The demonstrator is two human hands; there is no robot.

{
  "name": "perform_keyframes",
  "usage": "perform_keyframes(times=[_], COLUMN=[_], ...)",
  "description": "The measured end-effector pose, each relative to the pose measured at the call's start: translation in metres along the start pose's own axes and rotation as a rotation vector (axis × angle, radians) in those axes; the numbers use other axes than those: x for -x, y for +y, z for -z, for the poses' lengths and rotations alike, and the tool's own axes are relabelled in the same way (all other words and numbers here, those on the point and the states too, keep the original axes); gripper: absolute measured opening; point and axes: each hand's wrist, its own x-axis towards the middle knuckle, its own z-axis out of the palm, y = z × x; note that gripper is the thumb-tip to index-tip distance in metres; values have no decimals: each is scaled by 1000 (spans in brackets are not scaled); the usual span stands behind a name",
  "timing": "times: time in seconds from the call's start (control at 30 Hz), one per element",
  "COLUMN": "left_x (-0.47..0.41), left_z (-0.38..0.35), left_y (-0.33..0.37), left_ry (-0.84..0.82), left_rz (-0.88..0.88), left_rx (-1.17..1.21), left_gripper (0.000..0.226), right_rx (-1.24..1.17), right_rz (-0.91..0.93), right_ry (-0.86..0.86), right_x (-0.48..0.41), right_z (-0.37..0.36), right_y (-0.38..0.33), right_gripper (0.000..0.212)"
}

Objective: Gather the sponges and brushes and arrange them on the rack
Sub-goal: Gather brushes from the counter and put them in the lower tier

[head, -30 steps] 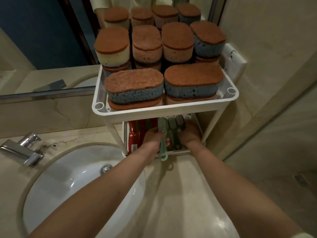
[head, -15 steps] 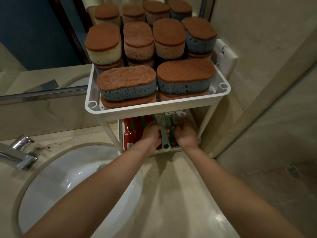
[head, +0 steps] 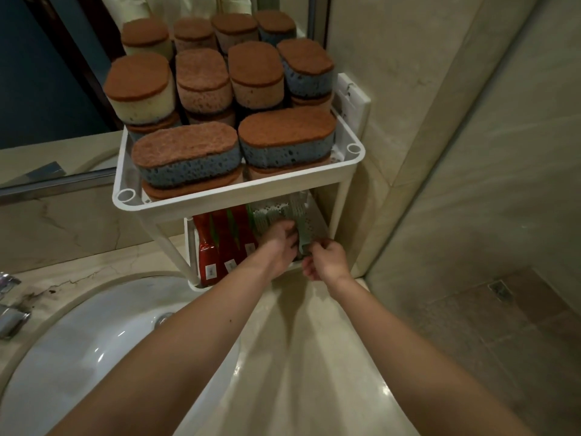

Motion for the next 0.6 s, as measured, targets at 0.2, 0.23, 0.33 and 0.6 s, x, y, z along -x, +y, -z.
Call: perform_keyframes(times=[0.2,0.23,0.33,0.6], left_x=[-2,-2,-1,7], left_z=[6,8,10,6], left_y=[-8,-9,-9,-9], left_ry=[10,1,-19,-79], left_rz=[-25,-21,-6,7], left_rx=[-36,-42,-75,-95], left_gripper=[29,34,38,44], right_rx=[-194,-208,-261,-621], right_rz=[-102,-111,-135,-172], right_ry=[63,75,114,209], right_x=[-5,-6,-7,3], right_z=[-6,-7,-8,-12], right_y=[4,4,2,2], right_gripper=[14,14,14,30])
